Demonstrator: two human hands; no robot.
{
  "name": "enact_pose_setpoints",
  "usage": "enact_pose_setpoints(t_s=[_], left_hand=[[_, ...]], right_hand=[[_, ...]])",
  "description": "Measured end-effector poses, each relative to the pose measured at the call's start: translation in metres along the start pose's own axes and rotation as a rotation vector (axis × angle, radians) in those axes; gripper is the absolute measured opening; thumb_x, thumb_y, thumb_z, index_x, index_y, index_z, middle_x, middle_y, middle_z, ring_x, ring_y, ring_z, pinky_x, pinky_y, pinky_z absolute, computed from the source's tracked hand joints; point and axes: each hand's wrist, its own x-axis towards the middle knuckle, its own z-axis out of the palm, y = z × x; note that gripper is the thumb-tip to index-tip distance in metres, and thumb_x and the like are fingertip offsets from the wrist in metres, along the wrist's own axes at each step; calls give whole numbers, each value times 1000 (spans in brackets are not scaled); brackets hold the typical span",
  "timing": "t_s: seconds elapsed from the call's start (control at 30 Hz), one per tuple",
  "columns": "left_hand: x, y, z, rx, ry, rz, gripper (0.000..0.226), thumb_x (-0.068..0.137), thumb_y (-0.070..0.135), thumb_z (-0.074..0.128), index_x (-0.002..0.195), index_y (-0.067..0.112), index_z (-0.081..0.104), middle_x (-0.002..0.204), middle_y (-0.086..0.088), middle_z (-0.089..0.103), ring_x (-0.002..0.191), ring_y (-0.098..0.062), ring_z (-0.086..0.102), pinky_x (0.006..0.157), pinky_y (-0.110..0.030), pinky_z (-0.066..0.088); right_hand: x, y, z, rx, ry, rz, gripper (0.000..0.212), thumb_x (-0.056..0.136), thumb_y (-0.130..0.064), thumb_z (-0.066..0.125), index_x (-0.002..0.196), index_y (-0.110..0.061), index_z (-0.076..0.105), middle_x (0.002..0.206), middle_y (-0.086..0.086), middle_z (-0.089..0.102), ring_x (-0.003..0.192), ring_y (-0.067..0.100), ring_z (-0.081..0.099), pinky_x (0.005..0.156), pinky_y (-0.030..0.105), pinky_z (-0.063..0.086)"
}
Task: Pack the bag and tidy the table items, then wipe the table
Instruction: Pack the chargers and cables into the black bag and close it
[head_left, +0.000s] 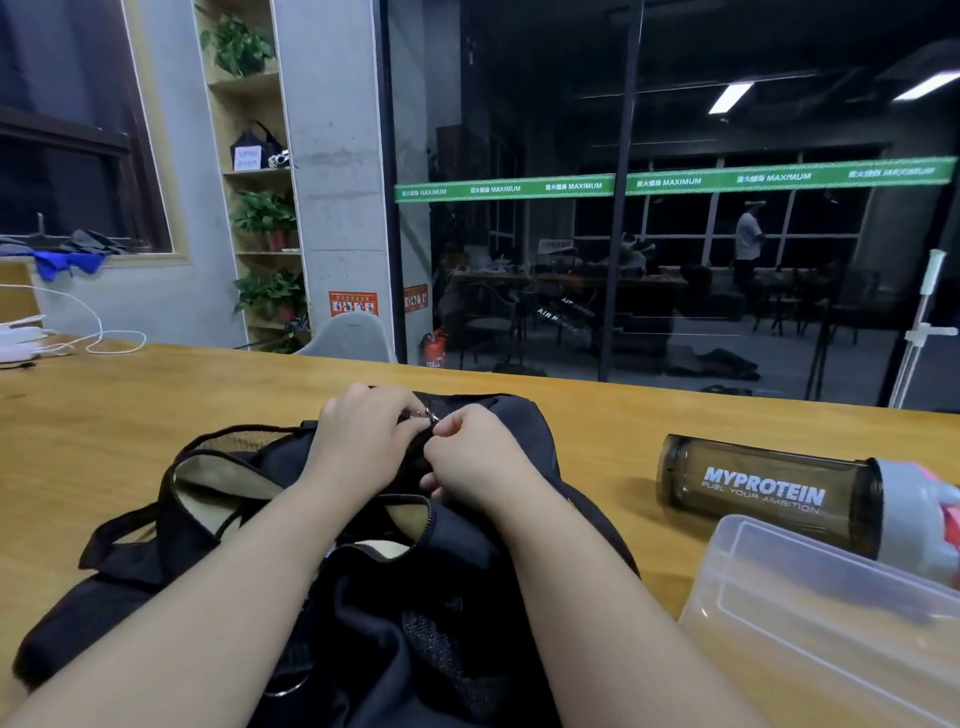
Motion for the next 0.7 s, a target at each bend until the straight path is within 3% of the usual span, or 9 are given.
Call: enact_pose_setpoints(t_s=[0.1, 0.2, 0.3, 0.37, 0.47, 0.57, 0.7], left_hand=[[-3, -3, -2, -164, 133, 11, 13, 88, 26, 57, 78, 20, 64, 85, 8, 65, 87, -22, 51, 71, -35, 39], [-7, -5, -1, -150, 181, 79, 17, 89, 26, 54, 77, 19, 62, 81, 7, 62, 80, -24, 50, 68, -35, 37], [-11, -4, -6, -94, 251, 168, 22, 86, 30, 47, 74, 17, 61, 75, 5, 60, 72, -26, 48, 63, -33, 35], [-13, -2, -10, -118, 275, 240, 23, 85, 28, 47, 74, 15, 61, 72, 5, 58, 69, -22, 44, 62, -31, 34], [-16, -1, -14, -235, 245, 282, 12, 84, 17, 55, 76, 13, 64, 73, 7, 60, 71, -14, 42, 65, -19, 29], [-18, 1, -15, -340, 195, 244, 10, 84, 15, 56, 83, 16, 66, 77, 18, 58, 77, -8, 45, 72, -6, 32], [-23, 5, -17, -429, 129, 154, 13, 83, 9, 64, 80, 22, 61, 73, 21, 55, 77, -6, 50, 67, -9, 37]], right_hand=[[1, 1, 4, -21, 124, -66, 8, 86, -11, 46, 94, -14, 46, 90, 6, 55, 68, 15, 48, 47, 20, 29], [0, 0, 1, 45, 178, -66, 16, 87, -13, 48, 101, -21, 43, 117, 4, 48, 86, 23, 58, 56, 23, 39], [1, 2, -1, 36, 222, -81, 22, 87, -12, 46, 106, -23, 44, 122, 2, 45, 98, 28, 58, 75, 33, 50], [4, 4, -2, 11, 230, -86, 35, 89, -11, 43, 123, -21, 44, 125, 2, 48, 108, 26, 54, 82, 34, 48], [4, 5, -3, -19, 150, -115, 58, 91, -6, 35, 144, -29, 29, 127, 2, 48, 125, 27, 43, 100, 42, 41], [3, 6, 0, -132, 69, -177, 64, 86, -1, 30, 141, -34, 37, 137, 1, 49, 131, 25, 35, 108, 43, 34], [7, 8, 5, -234, 60, -248, 64, 74, -3, 29, 124, -31, 56, 121, -5, 57, 113, 27, 46, 99, 40, 39]])
